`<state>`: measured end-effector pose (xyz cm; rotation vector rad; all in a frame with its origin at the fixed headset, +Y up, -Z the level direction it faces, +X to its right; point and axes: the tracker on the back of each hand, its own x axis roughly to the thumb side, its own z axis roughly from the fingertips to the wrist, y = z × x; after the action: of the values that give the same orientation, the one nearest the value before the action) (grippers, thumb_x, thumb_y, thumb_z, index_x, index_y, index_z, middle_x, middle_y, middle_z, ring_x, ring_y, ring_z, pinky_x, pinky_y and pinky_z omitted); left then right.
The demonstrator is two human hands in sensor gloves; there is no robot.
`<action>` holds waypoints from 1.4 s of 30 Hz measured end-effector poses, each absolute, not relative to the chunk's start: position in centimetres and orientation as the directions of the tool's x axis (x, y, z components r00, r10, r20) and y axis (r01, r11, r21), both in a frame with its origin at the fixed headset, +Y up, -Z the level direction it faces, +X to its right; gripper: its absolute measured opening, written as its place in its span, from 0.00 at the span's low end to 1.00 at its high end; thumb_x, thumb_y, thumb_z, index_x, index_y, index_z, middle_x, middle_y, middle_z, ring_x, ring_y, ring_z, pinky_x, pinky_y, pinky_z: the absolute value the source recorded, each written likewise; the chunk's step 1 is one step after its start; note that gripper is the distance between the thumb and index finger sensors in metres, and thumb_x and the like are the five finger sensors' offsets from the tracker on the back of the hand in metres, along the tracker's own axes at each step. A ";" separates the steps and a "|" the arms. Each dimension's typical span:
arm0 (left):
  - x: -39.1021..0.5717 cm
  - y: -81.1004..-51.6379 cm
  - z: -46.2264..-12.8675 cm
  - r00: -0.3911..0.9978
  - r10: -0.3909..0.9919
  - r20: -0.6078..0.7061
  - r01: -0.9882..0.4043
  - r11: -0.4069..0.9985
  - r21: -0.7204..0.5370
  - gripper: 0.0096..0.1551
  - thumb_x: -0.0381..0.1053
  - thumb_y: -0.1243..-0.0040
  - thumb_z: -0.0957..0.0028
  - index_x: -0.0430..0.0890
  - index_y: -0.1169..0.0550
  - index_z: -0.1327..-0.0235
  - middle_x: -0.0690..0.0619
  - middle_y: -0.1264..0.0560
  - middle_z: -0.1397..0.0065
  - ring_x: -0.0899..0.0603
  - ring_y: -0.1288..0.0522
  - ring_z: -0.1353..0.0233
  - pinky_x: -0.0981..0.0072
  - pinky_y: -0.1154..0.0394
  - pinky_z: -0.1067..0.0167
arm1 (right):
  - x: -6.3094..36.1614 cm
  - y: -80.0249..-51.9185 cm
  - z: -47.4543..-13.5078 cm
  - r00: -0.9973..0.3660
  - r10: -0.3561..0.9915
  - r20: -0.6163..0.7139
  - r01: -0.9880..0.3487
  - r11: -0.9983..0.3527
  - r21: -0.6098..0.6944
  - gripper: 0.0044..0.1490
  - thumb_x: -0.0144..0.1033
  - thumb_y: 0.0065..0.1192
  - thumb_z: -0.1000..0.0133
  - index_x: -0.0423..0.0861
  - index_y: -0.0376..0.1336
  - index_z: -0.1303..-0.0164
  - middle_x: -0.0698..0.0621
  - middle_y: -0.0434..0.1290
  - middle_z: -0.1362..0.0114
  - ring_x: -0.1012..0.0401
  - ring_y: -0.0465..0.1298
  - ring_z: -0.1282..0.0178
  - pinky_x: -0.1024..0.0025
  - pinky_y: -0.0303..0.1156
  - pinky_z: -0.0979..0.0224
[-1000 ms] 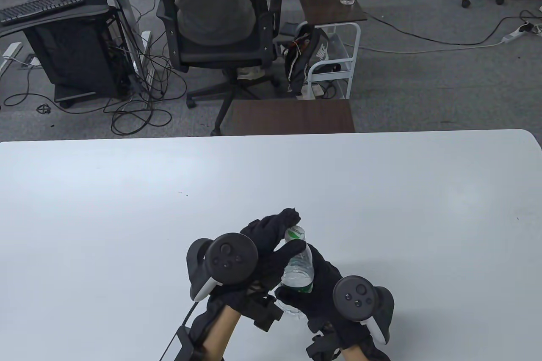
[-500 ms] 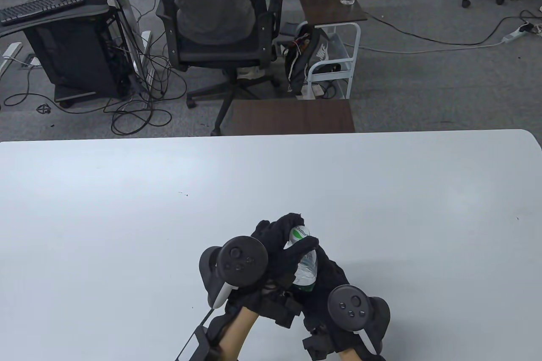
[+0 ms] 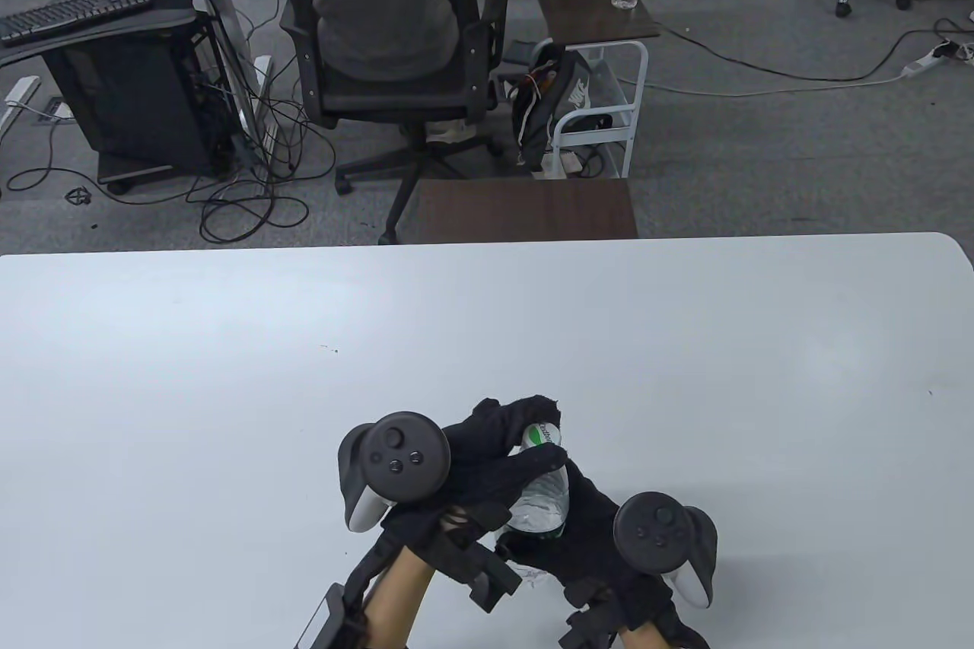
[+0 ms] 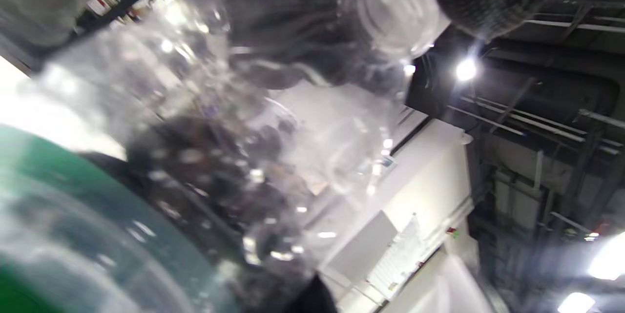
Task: Close mineral water bottle cap
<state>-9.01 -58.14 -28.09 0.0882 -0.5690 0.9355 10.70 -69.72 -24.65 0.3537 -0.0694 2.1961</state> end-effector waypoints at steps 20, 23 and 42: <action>-8.6 -58.8 -27.7 0.497 0.724 0.478 -0.814 0.580 -0.033 0.33 0.64 0.38 0.44 0.44 0.21 0.34 0.43 0.18 0.36 0.35 0.17 0.36 0.37 0.37 0.29 | 10.4 -69.3 -24.1 -0.634 0.725 0.271 -0.760 -0.648 -0.046 0.64 0.76 0.71 0.58 0.60 0.45 0.20 0.63 0.68 0.23 0.69 0.78 0.26 0.62 0.64 0.09; -8.9 -58.8 -27.8 0.447 0.740 0.503 -0.826 0.557 -0.084 0.33 0.64 0.37 0.44 0.45 0.21 0.34 0.44 0.18 0.36 0.35 0.17 0.36 0.37 0.37 0.28 | 10.5 -69.2 -24.3 -0.600 0.743 0.297 -0.774 -0.633 0.019 0.64 0.75 0.72 0.58 0.61 0.43 0.20 0.64 0.67 0.22 0.70 0.77 0.25 0.62 0.62 0.07; -16.2 -64.1 -28.0 0.660 0.604 0.446 -0.688 0.724 0.037 0.52 0.72 0.44 0.44 0.42 0.40 0.16 0.36 0.35 0.19 0.23 0.33 0.24 0.28 0.44 0.29 | 9.7 -72.8 -26.7 -0.735 0.675 0.060 -0.674 -0.738 0.045 0.63 0.72 0.69 0.53 0.62 0.39 0.18 0.61 0.58 0.14 0.64 0.68 0.12 0.63 0.59 0.08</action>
<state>-16.16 -64.07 -28.00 0.2100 -0.4259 0.7373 9.69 -72.84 -26.70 0.0926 0.0265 2.3988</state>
